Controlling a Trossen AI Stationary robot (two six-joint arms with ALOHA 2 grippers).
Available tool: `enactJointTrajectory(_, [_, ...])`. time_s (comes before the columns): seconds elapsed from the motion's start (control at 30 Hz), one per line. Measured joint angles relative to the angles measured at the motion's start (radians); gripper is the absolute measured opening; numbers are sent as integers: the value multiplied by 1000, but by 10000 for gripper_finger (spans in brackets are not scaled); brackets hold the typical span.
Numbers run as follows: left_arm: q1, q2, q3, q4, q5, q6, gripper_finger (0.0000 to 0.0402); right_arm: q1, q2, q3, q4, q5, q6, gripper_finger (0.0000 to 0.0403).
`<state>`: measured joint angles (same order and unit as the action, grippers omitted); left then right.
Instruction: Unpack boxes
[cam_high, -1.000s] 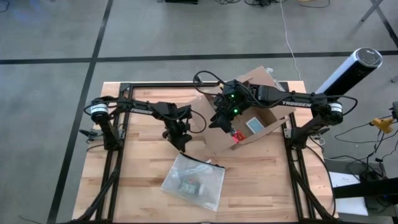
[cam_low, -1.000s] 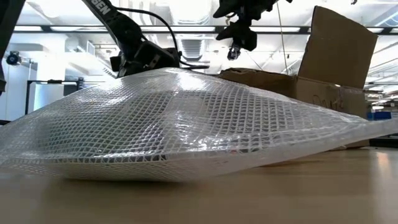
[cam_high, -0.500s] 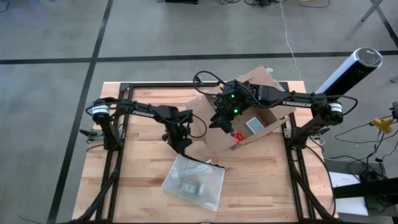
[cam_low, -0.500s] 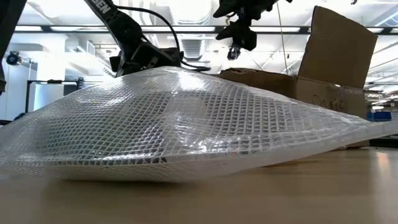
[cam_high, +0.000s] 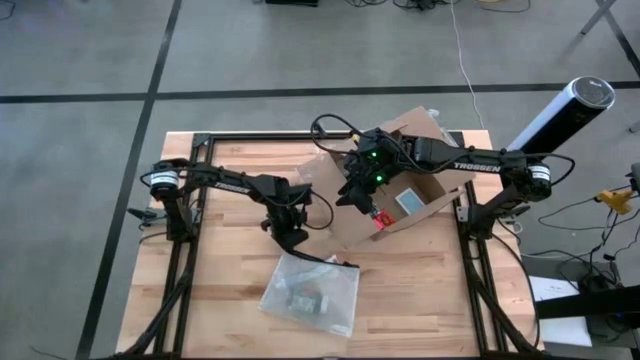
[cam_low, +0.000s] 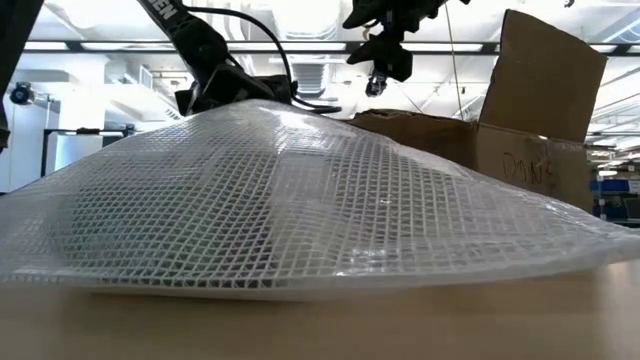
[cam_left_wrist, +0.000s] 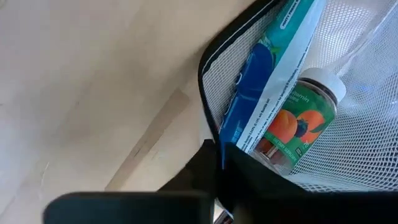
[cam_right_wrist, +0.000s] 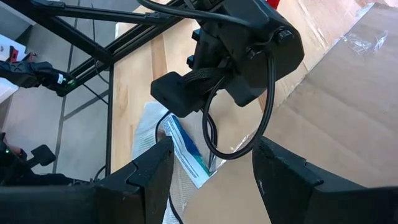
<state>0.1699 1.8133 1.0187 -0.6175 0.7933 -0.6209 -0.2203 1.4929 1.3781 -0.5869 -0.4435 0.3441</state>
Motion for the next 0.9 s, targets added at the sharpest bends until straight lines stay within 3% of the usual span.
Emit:
enactJointTrajectory(0.27, [-1, -47, 30, 8, -36, 37, 1, 0, 0, 0, 1, 0, 0, 190])
enactJointTrajectory(0.9, [-20, -430, 198, -175, -317, 186, 0, 0, 0, 0, 117, 0, -4, 190])
